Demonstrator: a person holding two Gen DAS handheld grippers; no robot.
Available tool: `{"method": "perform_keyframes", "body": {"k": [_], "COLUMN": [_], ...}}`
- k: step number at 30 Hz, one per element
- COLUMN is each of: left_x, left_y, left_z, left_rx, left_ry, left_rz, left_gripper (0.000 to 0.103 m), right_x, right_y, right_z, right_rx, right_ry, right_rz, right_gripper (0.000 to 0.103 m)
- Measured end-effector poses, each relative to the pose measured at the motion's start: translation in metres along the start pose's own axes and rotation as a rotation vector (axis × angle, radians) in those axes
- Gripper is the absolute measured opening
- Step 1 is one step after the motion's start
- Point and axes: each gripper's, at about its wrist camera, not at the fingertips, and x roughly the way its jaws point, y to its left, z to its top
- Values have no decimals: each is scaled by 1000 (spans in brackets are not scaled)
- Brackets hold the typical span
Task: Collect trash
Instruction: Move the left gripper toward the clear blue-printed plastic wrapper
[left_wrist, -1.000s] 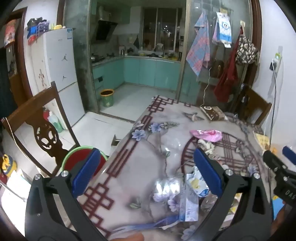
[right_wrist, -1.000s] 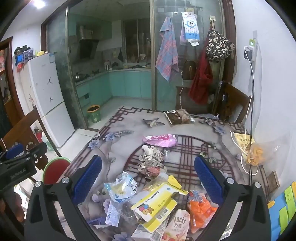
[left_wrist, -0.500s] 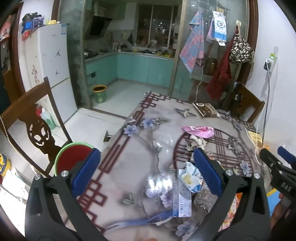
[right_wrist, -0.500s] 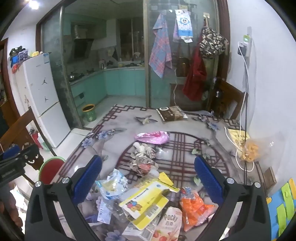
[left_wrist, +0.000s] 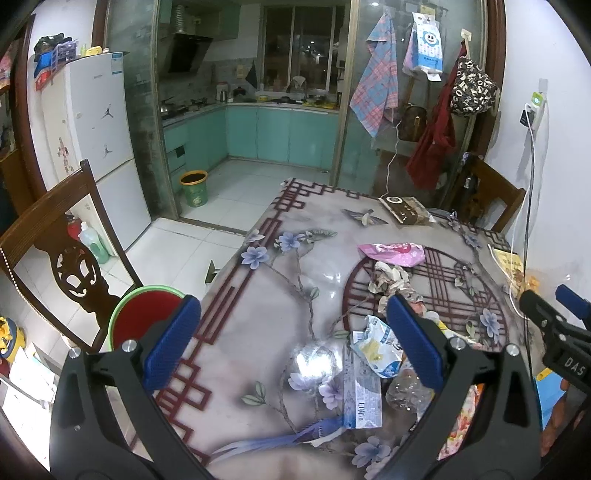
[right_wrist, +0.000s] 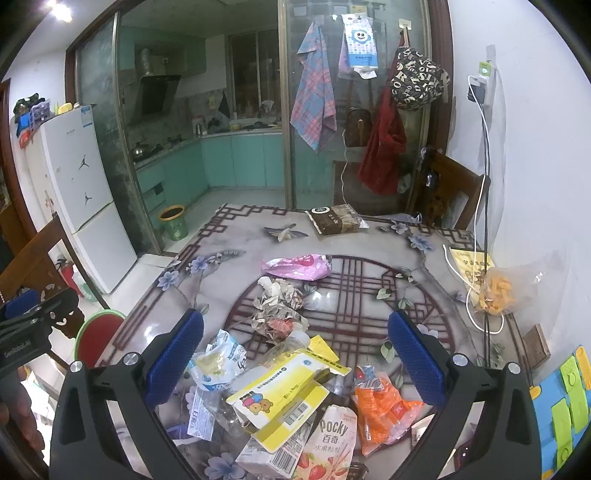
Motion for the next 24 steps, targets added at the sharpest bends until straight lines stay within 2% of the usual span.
{"method": "perform_keyframes", "body": {"k": [12,21,24], "left_x": [13,39,59], "left_y": [2,-22,-29], "left_z": [-3,-15,-25], "left_rx": [-3,37,52], "left_ry": [33,106,163], "left_rz": [8,-98,-120], "left_gripper": [99,99,97], "right_x": [5,16,21], "right_y": [4,-15,-22], "right_z": [0,4,5], "right_rx": [-6,18,26], "right_ry": [9,18,29], "right_rz": [-4,-22,-27], "right_gripper": [96,96,96]}}
